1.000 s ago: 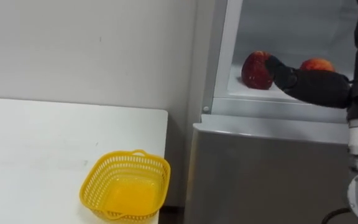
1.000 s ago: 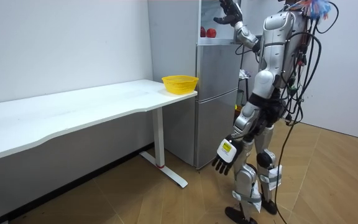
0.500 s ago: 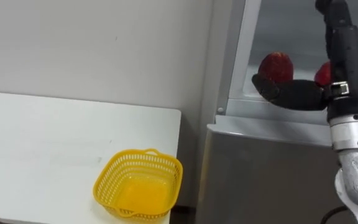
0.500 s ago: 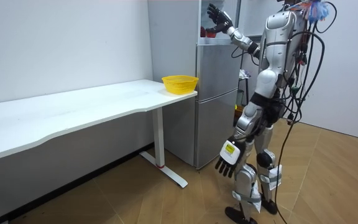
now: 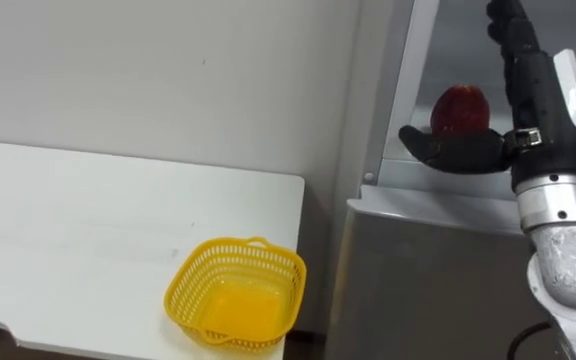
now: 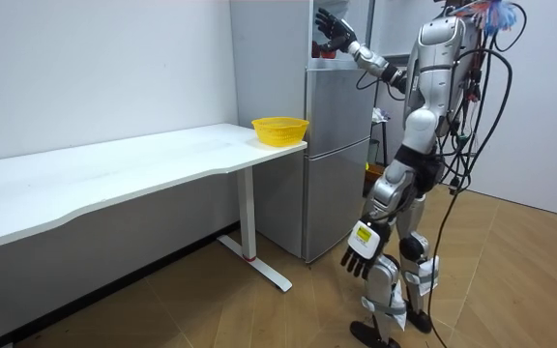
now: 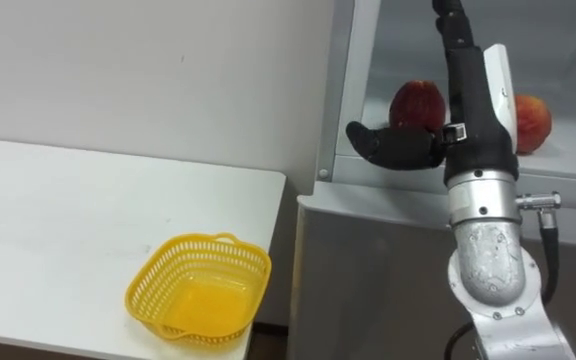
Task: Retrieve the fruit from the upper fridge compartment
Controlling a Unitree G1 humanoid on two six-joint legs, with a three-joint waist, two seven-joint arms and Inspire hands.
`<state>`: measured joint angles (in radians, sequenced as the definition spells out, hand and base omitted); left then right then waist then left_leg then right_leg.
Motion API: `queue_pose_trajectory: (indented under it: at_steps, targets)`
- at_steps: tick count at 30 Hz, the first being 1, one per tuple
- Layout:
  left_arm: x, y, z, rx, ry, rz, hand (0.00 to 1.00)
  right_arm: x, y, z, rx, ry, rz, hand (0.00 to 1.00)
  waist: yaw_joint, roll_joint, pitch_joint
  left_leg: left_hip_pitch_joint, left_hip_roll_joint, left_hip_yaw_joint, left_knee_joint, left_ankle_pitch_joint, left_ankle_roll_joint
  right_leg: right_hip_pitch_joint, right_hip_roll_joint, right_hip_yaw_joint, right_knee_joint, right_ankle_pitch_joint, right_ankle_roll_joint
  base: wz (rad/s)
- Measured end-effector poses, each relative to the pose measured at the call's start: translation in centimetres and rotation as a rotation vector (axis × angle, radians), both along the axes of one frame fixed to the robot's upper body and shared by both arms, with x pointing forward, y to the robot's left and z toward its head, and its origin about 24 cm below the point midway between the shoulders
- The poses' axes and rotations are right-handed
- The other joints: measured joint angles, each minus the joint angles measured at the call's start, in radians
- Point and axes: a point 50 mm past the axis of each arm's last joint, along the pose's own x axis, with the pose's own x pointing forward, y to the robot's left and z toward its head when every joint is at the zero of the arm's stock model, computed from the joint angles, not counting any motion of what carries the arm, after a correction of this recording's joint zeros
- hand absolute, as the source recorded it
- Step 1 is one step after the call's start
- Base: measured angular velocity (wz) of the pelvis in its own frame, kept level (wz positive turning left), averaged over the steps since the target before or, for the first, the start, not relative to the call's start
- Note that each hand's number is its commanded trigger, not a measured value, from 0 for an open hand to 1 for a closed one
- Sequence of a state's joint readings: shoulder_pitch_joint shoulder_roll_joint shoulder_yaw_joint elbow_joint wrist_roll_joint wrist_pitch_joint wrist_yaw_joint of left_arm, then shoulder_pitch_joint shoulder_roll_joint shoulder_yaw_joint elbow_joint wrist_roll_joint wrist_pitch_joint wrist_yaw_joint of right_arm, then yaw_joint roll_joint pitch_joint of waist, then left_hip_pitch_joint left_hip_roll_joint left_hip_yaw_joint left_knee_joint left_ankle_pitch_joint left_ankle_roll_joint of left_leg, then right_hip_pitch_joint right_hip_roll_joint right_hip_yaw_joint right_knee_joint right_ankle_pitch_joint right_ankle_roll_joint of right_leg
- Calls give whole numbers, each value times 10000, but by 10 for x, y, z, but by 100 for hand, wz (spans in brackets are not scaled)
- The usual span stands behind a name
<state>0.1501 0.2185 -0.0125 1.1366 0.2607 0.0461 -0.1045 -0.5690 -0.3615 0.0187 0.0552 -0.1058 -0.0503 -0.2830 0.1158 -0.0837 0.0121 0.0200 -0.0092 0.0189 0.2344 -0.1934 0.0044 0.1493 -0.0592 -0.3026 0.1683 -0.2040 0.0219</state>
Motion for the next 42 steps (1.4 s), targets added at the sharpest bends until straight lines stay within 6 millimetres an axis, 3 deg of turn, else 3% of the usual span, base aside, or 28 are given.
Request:
queue_pose_trajectory:
  at_steps: [8, 14, 20, 27, 37, 42]
  targets:
    - [0, -1, 0, -100, 111, -139, 0, 2, -3, -1, 392, 106, 83, 0, -66, -6, -42, -8, -11, -29, 51, 3, 6, 66, -2, -18, 0, 0, 0, 2]
    - [-1, -1, 0, -153, 242, -107, 0, 2, -5, 1, 516, 94, 102, 0, -78, 123, -173, -51, -30, -52, 75, 14, 25, 69, -20, -27, 1, 0, 0, 1]
    - [1, -1, 0, -148, 156, -115, 0, 1, -9, 3, 410, 29, -35, 0, -75, 95, -153, -15, -39, -52, 72, 23, 34, 91, -30, -20, 1, 0, 0, 0]
    - [0, 1, 0, -134, 160, -80, 0, 0, -14, 5, 464, -71, -213, 0, -146, -60, -46, -103, -36, -82, 90, 21, 34, 77, -27, -62, 1, 0, 0, 1]
    - [2, -1, 0, -176, 148, -151, 0, 1, -17, 10, 328, -184, -308, 0, -247, 12, -23, -270, -44, -158, 204, 20, 34, -63, -21, -118, 4, 0, 0, 2]
    - [1, -1, 0, -148, 134, -154, 0, 8, -23, -2, 375, 400, -591, 0, -253, 24, -25, -278, -42, -158, 229, 20, 34, -61, -21, -122, 14, 0, 0, 0]
